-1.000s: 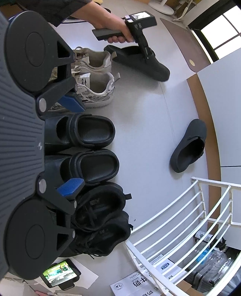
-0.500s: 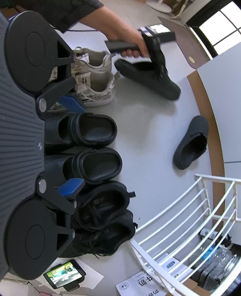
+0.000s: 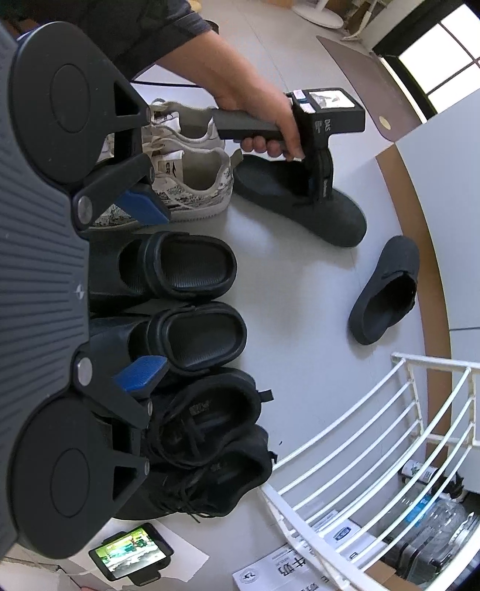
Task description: Organize scattered shoes
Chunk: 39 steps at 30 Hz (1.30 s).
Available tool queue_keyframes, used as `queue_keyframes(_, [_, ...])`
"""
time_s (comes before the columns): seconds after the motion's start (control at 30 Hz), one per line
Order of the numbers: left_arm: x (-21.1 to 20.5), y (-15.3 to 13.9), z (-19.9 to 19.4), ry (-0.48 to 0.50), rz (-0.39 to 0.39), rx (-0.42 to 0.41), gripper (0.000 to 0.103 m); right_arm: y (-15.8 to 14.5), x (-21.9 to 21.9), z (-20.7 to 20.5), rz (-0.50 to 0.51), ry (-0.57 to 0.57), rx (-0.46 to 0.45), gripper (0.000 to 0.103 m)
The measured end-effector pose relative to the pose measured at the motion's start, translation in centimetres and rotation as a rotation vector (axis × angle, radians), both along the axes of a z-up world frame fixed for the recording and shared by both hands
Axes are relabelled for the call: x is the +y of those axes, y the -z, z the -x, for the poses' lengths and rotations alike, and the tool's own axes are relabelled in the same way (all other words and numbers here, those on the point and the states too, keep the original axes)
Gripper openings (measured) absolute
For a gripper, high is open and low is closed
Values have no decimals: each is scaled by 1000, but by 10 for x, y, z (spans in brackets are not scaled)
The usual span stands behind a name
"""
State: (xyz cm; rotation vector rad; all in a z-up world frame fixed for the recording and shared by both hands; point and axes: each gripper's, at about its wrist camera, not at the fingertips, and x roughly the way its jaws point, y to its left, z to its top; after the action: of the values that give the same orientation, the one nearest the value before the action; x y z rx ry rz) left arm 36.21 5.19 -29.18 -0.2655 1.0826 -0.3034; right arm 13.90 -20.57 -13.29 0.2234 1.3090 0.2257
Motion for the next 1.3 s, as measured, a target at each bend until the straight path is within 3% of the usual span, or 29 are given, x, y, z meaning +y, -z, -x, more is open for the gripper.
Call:
queue_keyframes(0.2, [17,-19,16,-32,-30,31,44,-15,2,-4,1,-10,-49,82])
queue_keyframes(0.37, [18,-61,30,-63,-114,33,51,-32,-8,-7,-39,14,-65,82])
queue_keyframes(0.47, [16,-105,44,-89,-169,11,59,-43,-12,-7,-62,27,-82,82])
queue_keyframes(0.6, [13,-155,64,-121,-213,8,61,-70,-17,-8,-93,30,-127,82])
queue_keyframes(0.7, [17,-192,83,-175,-209,39,61,-98,-17,-4,-149,-24,-188,85])
queue_keyframes(0.83, [16,-248,122,-254,-251,29,62,-115,-11,1,-136,-116,-253,89])
queue_keyframes(0.93, [13,-278,151,-289,-253,13,69,-121,-6,5,-95,-192,-310,89])
queue_keyframes(1.13, [5,-309,192,-297,-239,-22,72,-127,-7,11,7,-209,-465,88])
queue_keyframes(1.3, [1,-312,211,-295,-182,-37,73,-122,-10,7,-13,-206,-503,88])
